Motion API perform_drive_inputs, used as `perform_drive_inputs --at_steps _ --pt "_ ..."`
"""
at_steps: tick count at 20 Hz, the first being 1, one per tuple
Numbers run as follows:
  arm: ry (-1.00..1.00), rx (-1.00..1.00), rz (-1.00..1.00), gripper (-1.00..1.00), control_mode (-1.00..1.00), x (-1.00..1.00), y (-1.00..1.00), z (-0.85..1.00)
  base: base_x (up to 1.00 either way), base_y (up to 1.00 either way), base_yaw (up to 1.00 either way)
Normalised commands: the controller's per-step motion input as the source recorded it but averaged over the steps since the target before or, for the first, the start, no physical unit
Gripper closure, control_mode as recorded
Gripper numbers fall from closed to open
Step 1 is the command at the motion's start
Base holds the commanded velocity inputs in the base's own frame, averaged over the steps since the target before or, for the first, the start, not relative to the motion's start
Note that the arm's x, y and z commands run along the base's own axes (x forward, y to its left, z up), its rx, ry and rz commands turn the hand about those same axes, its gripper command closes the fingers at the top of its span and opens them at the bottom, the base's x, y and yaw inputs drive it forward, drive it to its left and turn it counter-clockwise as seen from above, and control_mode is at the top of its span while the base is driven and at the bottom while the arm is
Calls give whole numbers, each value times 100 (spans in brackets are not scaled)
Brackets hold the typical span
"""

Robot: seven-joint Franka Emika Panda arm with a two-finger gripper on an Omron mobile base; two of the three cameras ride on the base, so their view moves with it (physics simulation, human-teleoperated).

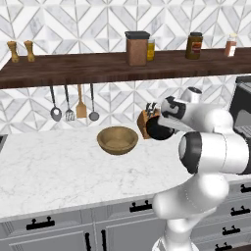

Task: Pick up the bowls on the counter and stack them on top of one another in the open cabinet. Place the smaller bowl on top of the larger bowl.

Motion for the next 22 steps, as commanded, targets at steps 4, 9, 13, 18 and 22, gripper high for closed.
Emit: perform_drive_inputs --at_steps 4,9,13,18,22 --pt "-2 -3 20 100 -100 -8 100 26 0 0 0" --pt "0 -2 17 100 -100 3 100 29 0 0 0" --pt "5 0 6 100 -100 39 95 7 0 0 0" --pt "4 0 0 100 -100 35 32 -2 0 0 0" --pt "4 0 0 100 -100 25 0 -24 0 0 0"
